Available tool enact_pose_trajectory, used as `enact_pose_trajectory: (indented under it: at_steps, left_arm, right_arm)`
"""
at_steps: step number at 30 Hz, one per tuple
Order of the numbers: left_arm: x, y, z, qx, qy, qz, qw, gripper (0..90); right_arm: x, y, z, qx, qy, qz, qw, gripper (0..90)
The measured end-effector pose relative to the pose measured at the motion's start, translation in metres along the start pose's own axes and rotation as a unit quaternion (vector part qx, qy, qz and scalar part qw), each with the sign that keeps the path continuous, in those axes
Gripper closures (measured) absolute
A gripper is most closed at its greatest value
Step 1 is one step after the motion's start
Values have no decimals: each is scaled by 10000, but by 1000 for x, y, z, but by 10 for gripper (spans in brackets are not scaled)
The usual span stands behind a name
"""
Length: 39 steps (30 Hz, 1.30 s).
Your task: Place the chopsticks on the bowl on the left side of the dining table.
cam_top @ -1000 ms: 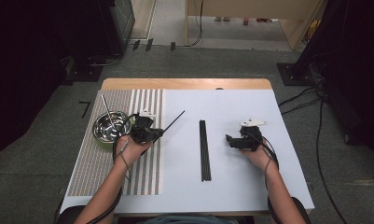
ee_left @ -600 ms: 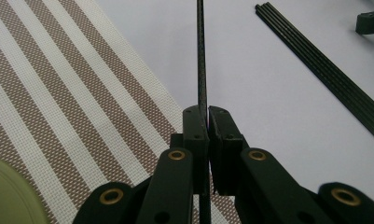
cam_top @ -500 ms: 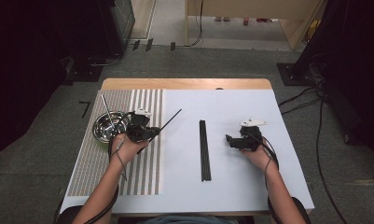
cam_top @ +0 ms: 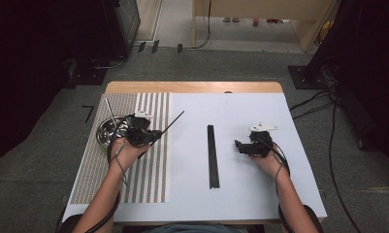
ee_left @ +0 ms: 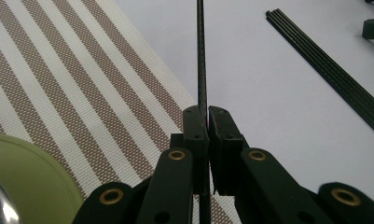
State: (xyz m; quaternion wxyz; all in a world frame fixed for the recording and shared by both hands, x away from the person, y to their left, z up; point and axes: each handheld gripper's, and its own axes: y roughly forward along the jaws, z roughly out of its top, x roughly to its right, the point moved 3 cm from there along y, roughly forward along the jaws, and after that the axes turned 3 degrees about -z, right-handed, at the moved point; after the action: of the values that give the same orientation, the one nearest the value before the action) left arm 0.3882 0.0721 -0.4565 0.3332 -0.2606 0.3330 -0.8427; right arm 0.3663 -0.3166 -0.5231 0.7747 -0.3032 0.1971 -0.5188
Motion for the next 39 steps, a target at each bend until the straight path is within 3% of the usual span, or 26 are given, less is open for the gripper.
enact_pose_trajectory:
  at_steps: [39]
  left_arm:
    - [-23,-21,-4,18,-169,105,9998,877]
  right_arm:
    - [0,0,0,1,-3,0,10000,176]
